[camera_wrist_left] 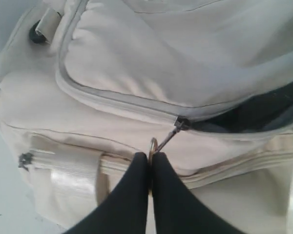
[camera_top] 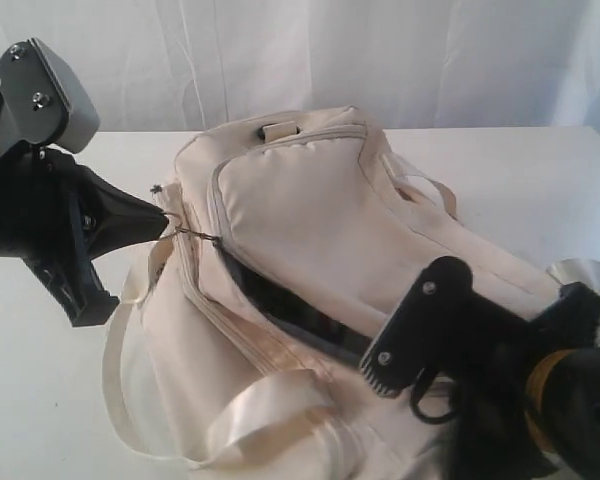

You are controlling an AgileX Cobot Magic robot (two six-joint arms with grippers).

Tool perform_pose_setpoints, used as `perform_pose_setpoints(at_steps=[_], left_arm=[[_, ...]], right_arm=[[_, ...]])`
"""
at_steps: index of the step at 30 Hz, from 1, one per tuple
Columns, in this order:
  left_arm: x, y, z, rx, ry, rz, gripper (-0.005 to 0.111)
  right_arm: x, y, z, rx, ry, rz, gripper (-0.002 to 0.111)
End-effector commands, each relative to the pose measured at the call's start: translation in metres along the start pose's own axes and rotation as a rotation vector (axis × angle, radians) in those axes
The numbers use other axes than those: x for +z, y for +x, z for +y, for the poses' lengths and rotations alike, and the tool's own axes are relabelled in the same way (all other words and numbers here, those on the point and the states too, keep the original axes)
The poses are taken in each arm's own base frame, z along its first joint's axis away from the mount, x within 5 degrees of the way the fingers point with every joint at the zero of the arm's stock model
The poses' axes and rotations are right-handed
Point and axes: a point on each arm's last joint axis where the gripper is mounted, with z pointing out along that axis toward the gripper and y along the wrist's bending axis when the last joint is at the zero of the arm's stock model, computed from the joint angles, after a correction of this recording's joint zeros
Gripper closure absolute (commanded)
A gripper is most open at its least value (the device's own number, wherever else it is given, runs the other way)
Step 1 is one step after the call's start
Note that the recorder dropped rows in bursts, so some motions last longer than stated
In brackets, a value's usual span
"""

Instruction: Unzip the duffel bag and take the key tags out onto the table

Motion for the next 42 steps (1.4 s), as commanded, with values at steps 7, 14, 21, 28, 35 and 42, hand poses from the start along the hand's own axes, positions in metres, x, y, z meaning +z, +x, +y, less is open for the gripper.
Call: perform_pose_setpoints(at_steps=[7,14,21,28,35,42], left_arm=[[-0.007,0.003,0.018,-0.086,-0.123,0.000,0.107],[-0.012,0.002,0.014,-0.083,-0.090,-0.002,0.107],[-0.029,-0.005,0.009,-0.063,-0.104,-0.054,0.107],[-0.030,-0.006,0.006,-0.074,-0.083,-0.062,0.107],[-0.030,-0.007,0.004,-0.088,-0.068,-0.065,0.107],[-0.028,-0.009,-0.001,-0.061,-0.044,-0.071,0.107]], right_arm=[[0.014,0.039,-0.058,0.263,0.224,0.290,0.108],[0.017,0.047,-0.077,0.350,0.265,0.330,0.108],[0.010,0.021,-0.070,0.319,0.060,0.193,0.105],[-0.016,-0.014,-0.074,0.250,-0.098,0.070,0.059],[-0.061,-0.069,-0.094,0.229,-0.132,-0.291,0.040],[-0.029,-0.135,-0.031,-0.097,-0.302,-0.617,0.040]])
